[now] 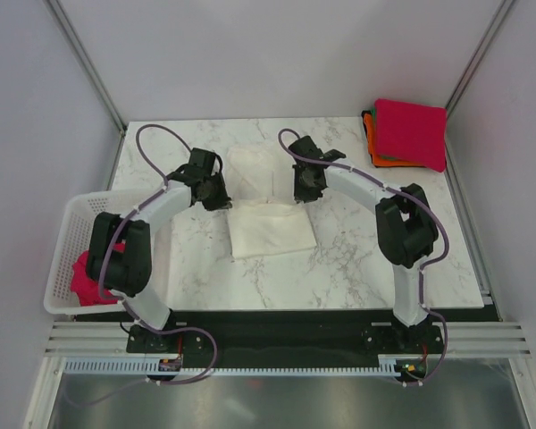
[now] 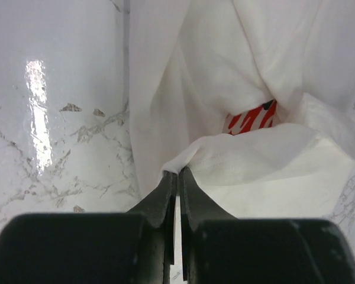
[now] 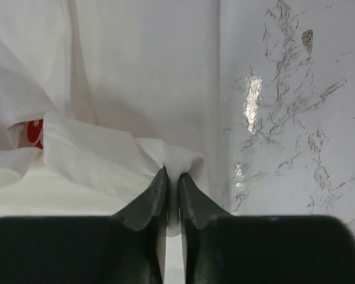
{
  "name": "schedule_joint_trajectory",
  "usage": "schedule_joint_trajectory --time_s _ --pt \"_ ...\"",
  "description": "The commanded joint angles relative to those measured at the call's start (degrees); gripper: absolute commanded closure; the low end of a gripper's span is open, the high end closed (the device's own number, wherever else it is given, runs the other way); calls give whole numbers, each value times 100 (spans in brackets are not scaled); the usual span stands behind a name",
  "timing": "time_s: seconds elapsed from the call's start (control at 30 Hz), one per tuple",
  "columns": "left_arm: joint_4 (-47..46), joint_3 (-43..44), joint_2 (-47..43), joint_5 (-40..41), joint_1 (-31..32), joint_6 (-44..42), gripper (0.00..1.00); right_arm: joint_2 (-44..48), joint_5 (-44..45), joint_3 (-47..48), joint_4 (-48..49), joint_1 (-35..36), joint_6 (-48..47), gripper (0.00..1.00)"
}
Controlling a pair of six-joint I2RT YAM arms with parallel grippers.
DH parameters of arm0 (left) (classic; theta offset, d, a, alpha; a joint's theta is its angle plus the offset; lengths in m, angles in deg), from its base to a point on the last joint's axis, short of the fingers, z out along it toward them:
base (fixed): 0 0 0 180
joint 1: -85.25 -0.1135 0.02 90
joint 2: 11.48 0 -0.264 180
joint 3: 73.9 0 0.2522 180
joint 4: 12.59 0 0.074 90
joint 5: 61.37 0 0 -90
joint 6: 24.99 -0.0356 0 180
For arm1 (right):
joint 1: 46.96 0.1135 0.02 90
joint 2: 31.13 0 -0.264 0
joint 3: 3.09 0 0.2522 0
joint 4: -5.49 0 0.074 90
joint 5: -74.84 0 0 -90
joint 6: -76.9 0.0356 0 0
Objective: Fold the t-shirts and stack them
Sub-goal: Fold the tshirt
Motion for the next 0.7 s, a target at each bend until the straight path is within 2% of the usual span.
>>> schedule_joint_trajectory --time_s 0.0,0.03,0.1,0.13,0.17,0.2,0.27,0.33,0.4,0.43,0.47,0.53,0.57,0.63,0.67 --pt "-17 628 572 -174 -318 -332 92 -370 64 622 -133 -326 -300 73" --pt "35 796 730 -236 -380 -315 81 -615 38 832 -195 -388 -327 55" --pt "246 1530 1284 -542 -616 -315 61 -897 20 1753 -544 -633 -344 39" --pt "412 1875 1529 -657 -714 -280 47 -1195 20 2157 -721 -713 -345 31" --pt "823 2218 1740 -789 -811 -262 44 -1328 -24 2970 -905 -792 -336 29" --pt "1097 2952 2134 -1051 -977 -244 41 -1425 -103 3326 -1238 -906 -362 29" --pt "1598 3563 2322 -1133 -1022 -288 40 -1374 -243 3724 -1416 -977 -380 29" --pt "1715 3655 2016 -1116 -979 -323 39 -780 -410 3315 -1295 -951 -423 29" --pt "1697 3216 1439 -1019 -917 -315 39 -199 -586 2025 -771 -829 -380 30" --pt "1680 3032 1191 -1001 -900 -349 39 439 -604 1507 -514 -750 -284 30" --pt "1662 2603 980 -984 -856 -367 39 724 -752 554 -42 -540 -248 31" --pt "1592 2118 262 -948 -803 -446 40 1313 -859 -147 243 -258 -125 31" --pt "1566 1620 31 -913 -785 -472 40 1412 -877 -594 314 -118 -116 31" --pt "1522 1108 -766 -826 -750 -499 43 1465 -851 -861 402 278 -72 32" --pt "1504 583 -1076 -747 -741 -482 44 1431 -850 -1019 420 392 -37 32"
